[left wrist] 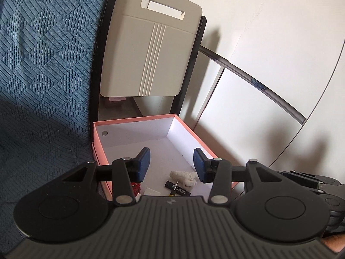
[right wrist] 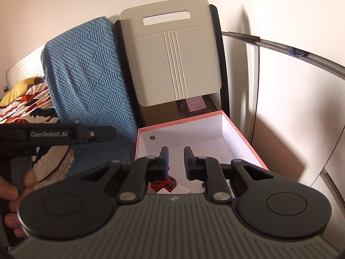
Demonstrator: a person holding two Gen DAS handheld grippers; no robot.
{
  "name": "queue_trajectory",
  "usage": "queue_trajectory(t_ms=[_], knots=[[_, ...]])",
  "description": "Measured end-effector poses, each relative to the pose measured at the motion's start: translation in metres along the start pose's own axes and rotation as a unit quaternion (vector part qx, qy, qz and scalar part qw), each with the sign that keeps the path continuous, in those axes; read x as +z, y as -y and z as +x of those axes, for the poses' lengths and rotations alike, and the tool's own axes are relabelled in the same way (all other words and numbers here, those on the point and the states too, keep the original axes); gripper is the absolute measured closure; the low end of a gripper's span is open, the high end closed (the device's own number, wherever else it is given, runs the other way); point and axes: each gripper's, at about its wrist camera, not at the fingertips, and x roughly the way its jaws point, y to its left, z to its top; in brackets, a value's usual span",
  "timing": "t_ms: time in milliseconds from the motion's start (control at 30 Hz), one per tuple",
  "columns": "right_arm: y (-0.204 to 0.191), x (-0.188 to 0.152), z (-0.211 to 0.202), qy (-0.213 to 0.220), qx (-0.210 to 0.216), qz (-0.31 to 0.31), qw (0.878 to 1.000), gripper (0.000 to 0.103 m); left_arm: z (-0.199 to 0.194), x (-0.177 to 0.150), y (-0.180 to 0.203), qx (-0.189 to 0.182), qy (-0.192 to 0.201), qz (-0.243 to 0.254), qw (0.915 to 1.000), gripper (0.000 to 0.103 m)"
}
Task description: Organize rigid objects
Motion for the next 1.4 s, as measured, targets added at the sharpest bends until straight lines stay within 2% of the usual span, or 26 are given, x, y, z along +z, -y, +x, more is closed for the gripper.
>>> queue_trajectory(t_ms=[267,333,400,467,533,633,733,800,833,1000,1400], knots=[[-0.012,-0.026,-0.010,-0.027,-0.013,0.003,1.000,0.085,-0.029,-0.020,-0.017,0.019,-0.002,0.005,0.9998,0.052],[-0.014,-0.031,-0.013,-0.028,-0.015,0.003,0.999,0.084,-0.034,-0.023,-0.019,0.023,-0.001,0.005,0.9997,0.047],[-0.016,-0.035,-0.013,-0.031,-0.012,0.005,0.999,0.084,-0.038,-0.027,-0.019,0.027,0.000,0.007,0.9996,0.029],[-0.018,-0.041,-0.012,-0.038,-0.012,0.007,0.999,0.084,-0.039,-0.030,-0.019,0.038,-0.002,0.011,0.9992,0.019],[-0.019,-0.046,-0.011,-0.045,-0.012,0.008,0.999,0.084,-0.039,-0.033,-0.018,0.034,-0.011,0.018,0.9992,0.018],[-0.018,-0.049,-0.011,-0.049,-0.019,0.007,0.999,0.082,-0.043,-0.036,-0.013,0.046,-0.013,0.028,0.9985,0.010],[-0.016,-0.049,-0.011,-0.051,-0.039,0.009,0.998,0.053,-0.047,-0.035,-0.012,0.044,-0.007,0.026,0.9987,0.004],[-0.015,-0.048,-0.013,-0.046,-0.046,0.006,0.998,0.020,-0.049,-0.034,-0.012,0.042,-0.007,0.022,0.9988,0.002],[-0.016,-0.048,-0.014,-0.042,-0.047,0.004,0.998,0.016,-0.050,-0.035,-0.012,0.044,-0.006,0.022,0.9988,0.002],[-0.017,-0.046,-0.014,-0.040,-0.057,-0.002,0.998,0.013,-0.051,-0.037,-0.012,0.052,-0.002,0.018,0.9985,0.001],[-0.019,-0.047,-0.010,-0.047,-0.070,-0.004,0.996,0.012,-0.048,-0.041,-0.018,0.035,-0.011,-0.001,0.9993,0.001]])
